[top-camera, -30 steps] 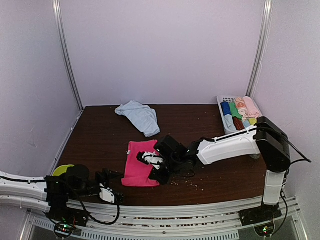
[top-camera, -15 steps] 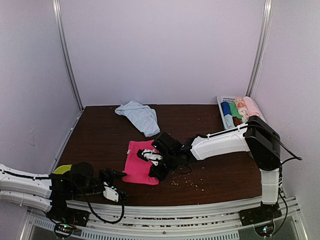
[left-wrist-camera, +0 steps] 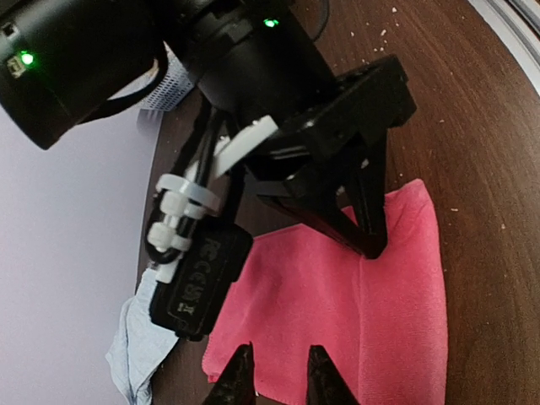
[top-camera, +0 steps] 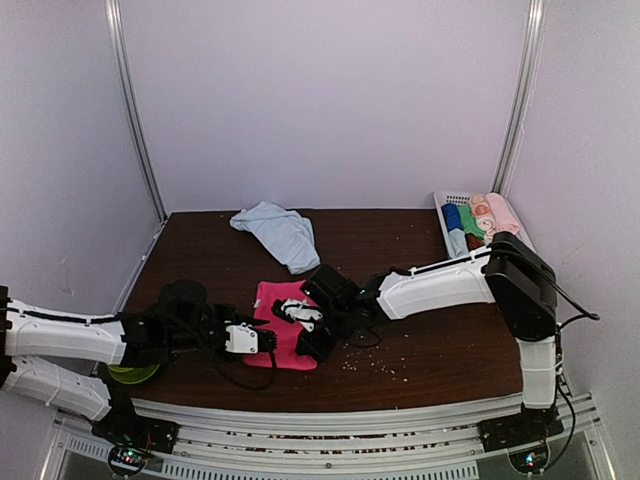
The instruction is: Roll the towels
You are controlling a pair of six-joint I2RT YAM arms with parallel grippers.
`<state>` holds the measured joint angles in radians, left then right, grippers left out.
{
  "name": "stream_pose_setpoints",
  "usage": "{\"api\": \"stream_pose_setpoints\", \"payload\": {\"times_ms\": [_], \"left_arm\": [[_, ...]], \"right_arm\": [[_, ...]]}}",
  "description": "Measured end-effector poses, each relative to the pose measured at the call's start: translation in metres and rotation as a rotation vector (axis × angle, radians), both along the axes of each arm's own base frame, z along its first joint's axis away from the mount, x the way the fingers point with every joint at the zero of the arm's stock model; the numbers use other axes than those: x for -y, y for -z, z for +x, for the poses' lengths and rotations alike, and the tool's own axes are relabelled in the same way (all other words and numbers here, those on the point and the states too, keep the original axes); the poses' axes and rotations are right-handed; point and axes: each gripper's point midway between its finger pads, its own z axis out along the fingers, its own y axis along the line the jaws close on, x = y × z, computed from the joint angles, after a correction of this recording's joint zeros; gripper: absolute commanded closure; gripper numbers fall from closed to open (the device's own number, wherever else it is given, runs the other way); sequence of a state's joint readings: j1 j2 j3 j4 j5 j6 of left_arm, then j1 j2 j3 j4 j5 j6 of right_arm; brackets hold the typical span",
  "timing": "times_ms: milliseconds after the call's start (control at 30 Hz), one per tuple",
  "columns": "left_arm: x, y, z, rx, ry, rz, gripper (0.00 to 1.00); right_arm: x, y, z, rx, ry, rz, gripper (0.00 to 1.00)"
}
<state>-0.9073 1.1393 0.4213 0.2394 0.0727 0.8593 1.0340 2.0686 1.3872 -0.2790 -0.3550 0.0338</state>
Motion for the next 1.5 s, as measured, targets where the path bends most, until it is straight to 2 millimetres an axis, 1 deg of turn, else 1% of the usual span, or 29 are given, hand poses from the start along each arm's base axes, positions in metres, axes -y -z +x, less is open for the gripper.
{"api": "stream_pose_setpoints", "payload": {"times_ms": [33,100,233,333,433,533,767,933,1033,1100,1300,1367,1500], "left_arm": [[0.001,0.002,0.001,-0.006,-0.001,0.005,0.79],[0.001,0.013,0.000,-0.031,0.001,0.031,0.80],[0.000,0.015,-0.004,-0.041,0.016,0.029,0.86],[0.000,0.017,-0.006,-0.048,0.024,0.032,0.96],[-0.001,0.032,-0.007,-0.077,0.031,0.081,1.00],[-0.002,0.043,-0.008,-0.107,0.036,0.135,1.00],[0.002,0.050,0.000,-0.143,0.033,0.223,1.00],[0.006,0.074,0.012,-0.203,0.008,0.350,1.00],[0.001,0.089,0.012,-0.230,-0.005,0.413,1.00],[0.001,0.096,0.012,-0.238,-0.006,0.445,1.00],[0.018,0.101,0.016,-0.177,-0.011,0.512,1.00],[0.027,0.101,0.017,-0.159,-0.012,0.523,1.00],[0.050,0.101,0.023,-0.134,-0.008,0.522,1.00]], "right_arm": [[0.000,0.000,0.000,-0.002,0.000,0.001,1.00],[0.001,0.000,0.002,-0.006,0.003,0.003,1.00],[0.002,0.000,0.004,-0.017,0.019,0.006,1.00],[0.003,0.000,0.006,-0.022,0.026,0.007,1.00],[0.003,0.000,0.006,-0.027,0.030,0.008,1.00],[0.004,0.000,0.007,-0.028,0.033,0.008,1.00],[0.005,0.000,0.009,-0.046,0.048,0.014,1.00],[0.006,-0.001,0.009,-0.053,0.049,0.016,1.00],[0.006,-0.001,0.010,-0.056,0.050,0.017,1.00],[0.007,0.000,0.010,-0.061,0.052,0.018,1.00],[0.015,0.005,0.012,-0.088,0.074,0.029,1.00],[0.023,0.005,0.013,-0.093,0.087,0.032,1.00],[0.043,0.006,0.011,-0.106,0.128,0.036,1.00]]}}
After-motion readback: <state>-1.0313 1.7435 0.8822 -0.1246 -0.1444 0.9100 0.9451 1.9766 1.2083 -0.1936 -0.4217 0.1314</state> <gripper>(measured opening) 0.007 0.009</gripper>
